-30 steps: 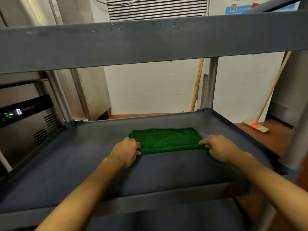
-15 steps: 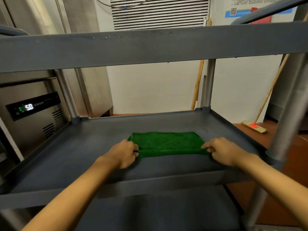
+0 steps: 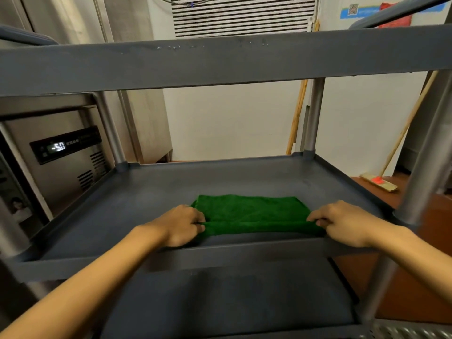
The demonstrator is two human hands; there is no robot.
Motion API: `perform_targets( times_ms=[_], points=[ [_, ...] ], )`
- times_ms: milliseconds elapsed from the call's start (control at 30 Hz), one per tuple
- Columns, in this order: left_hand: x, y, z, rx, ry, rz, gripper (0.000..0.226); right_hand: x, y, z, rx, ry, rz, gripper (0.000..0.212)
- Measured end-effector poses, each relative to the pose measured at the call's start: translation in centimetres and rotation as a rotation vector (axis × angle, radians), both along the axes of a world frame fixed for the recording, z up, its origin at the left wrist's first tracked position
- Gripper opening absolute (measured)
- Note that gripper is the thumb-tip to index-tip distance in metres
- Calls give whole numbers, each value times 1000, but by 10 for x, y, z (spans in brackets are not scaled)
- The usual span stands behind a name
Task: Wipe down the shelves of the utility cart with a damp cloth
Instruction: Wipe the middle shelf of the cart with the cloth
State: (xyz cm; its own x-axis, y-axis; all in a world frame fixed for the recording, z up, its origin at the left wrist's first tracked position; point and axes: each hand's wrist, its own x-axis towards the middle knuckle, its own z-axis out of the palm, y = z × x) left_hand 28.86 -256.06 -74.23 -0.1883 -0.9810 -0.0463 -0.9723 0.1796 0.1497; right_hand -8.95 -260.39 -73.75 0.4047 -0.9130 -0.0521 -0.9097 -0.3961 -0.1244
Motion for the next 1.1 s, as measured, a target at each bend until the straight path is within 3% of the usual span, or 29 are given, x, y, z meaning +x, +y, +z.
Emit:
perform_targets(
  times_ms=[300,533,600,733,867,1000,1100],
  points=[
    [10,35,13,62,66,-66,29,-5,18,20,-72,-50,138,24],
    [19,65,26,1,61,-165,30,-1,40,28,-97,-203,225,29],
    [19,68,31,-32,57,-182,29,-2,45,32,-84,-242,247,21],
    [25,65,49,-216,72,-203,37,-4,46,44,-93,-348,295,28],
    [24,33,73,-402,-3,-228,46,-4,16,63,-47,-513,178,25],
    [13,-12,95,-456,28,-196,16,3,-28,88,-90,-613,88,13],
    [4,-58,106,-472,79,-95,12,5,-70,104,-82,-690,-2,5]
  ],
)
